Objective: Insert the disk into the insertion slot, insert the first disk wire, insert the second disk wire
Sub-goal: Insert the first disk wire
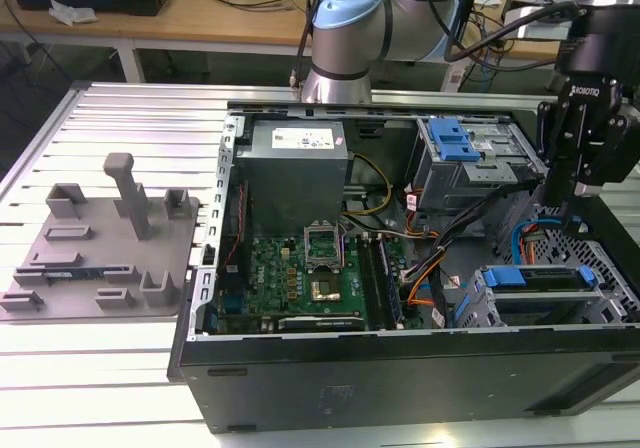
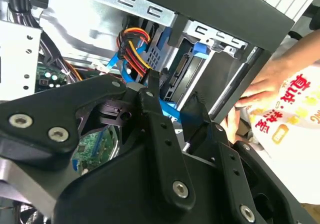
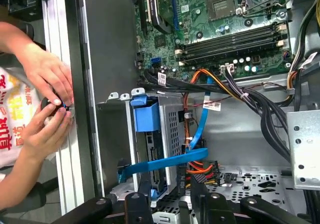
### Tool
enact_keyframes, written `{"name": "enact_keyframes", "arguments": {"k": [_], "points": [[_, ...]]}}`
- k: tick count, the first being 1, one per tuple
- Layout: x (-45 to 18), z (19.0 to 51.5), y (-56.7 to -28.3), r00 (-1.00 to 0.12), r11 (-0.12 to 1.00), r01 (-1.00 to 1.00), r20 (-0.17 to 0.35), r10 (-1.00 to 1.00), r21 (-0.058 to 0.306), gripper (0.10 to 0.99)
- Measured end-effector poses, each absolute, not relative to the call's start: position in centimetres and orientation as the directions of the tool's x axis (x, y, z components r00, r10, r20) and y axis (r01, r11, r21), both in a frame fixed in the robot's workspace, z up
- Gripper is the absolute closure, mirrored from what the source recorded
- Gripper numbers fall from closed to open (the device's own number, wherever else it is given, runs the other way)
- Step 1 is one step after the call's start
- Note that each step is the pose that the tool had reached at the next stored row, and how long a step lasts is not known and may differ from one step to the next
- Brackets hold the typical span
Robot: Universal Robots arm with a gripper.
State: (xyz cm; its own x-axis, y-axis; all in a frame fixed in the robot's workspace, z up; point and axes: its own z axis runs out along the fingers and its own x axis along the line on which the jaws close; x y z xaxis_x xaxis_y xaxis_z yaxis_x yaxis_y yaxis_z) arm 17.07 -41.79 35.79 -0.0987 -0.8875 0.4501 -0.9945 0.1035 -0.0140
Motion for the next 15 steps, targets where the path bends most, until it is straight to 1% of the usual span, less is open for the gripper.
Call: {"name": "enact_keyframes", "arguments": {"k": [2, 3, 5, 8, 15], "points": [[16.98, 35.67, -41.77, -0.099, 0.104, -0.994, 0.450, -0.887, -0.015, 0.639], [16.94, 35.48, -41.69, -0.102, 0.104, -0.994, 0.450, -0.887, -0.021, 0.639], [16.86, 35.30, -41.44, -0.113, 0.105, -0.994, 0.447, -0.887, -0.044, 0.639], [16.81, 35.08, -41.40, -0.131, 0.120, -0.991, 0.449, -0.884, -0.054, 0.639], [16.63, 34.80, -41.32, -0.144, 0.133, -0.990, 0.458, -0.877, -0.057, 0.639]]}}
